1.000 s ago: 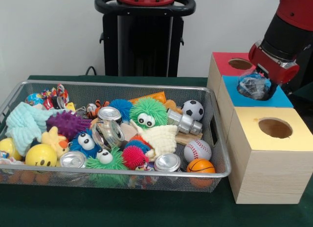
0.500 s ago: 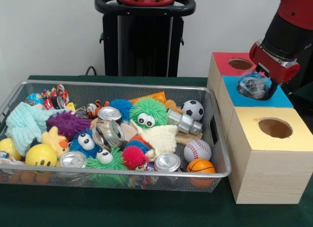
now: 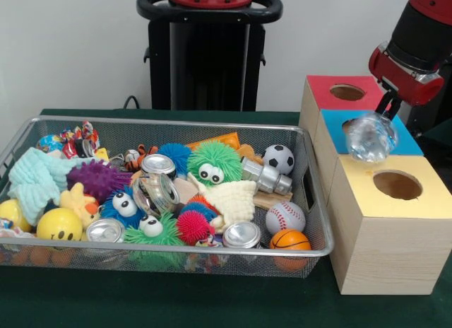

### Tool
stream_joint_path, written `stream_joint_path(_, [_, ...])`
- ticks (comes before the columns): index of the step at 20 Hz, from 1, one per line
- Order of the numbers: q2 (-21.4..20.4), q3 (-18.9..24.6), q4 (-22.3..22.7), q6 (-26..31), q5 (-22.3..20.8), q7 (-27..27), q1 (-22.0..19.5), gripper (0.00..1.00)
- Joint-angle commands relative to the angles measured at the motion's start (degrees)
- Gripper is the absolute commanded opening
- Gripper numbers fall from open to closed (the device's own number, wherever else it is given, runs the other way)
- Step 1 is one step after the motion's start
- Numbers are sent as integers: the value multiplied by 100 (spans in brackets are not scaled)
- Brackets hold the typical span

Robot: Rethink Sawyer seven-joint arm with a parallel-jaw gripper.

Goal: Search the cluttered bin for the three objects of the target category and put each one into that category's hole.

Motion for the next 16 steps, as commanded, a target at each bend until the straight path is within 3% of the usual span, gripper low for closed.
stream_joint_path(1, [148,300,-159,681,-95,1200,-52,0])
stream_joint_path(16, [104,421,-64,645,-64,1075,-115,0])
